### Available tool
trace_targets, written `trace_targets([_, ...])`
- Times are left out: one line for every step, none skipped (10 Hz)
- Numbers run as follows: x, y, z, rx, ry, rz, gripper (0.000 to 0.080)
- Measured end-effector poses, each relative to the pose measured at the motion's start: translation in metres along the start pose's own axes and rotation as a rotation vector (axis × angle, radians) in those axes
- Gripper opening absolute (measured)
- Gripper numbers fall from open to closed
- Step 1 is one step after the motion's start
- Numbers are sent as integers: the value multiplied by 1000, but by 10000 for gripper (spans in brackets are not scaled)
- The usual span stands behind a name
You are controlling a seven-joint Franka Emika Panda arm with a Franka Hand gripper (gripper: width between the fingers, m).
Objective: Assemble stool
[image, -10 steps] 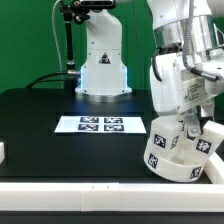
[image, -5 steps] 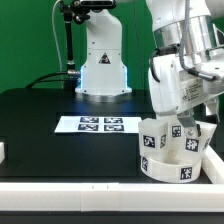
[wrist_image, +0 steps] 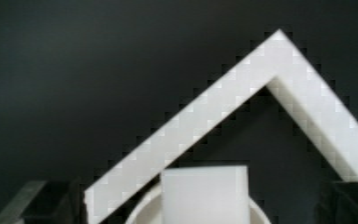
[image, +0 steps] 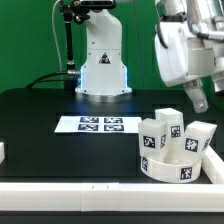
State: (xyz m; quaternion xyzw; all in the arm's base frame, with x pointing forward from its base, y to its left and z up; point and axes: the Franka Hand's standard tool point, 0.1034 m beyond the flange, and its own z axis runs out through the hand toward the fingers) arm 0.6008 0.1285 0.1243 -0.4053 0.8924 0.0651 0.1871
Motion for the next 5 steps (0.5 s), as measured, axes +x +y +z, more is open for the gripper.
trace_targets([2,0,2,-2,4,1,649])
trace_targets([2,0,2,-2,4,1,649])
trace_targets([2,0,2,-2,4,1,649])
trace_targets([2,0,2,-2,5,1,649])
trace_targets([2,0,3,-2,5,1,649])
